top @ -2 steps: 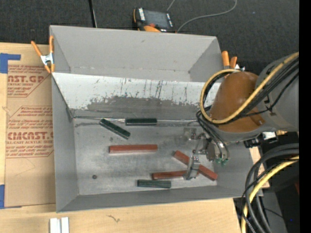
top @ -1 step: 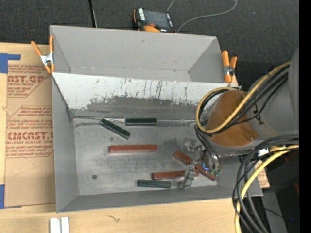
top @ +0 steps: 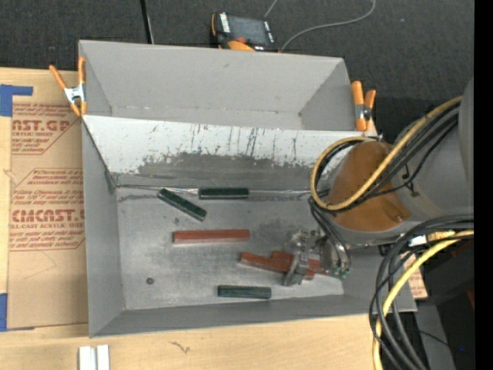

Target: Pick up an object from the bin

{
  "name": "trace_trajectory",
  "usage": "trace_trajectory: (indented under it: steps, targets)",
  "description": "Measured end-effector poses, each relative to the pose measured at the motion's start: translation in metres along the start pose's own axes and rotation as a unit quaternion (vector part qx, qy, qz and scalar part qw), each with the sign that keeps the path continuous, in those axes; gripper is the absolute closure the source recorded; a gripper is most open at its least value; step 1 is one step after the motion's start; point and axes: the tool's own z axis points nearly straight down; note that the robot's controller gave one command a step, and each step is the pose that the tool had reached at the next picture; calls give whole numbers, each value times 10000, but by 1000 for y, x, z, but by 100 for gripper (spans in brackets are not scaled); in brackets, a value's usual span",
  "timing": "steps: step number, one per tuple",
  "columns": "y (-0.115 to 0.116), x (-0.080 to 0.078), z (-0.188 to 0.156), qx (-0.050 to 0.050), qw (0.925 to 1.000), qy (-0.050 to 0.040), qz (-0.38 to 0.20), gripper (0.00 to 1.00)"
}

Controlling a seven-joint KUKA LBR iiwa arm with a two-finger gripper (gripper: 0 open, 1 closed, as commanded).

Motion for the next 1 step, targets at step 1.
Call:
trace_trajectory:
  steps: [1]
  targets:
    - [17, -2, -152, -9, 9999, -51, -133, 100]
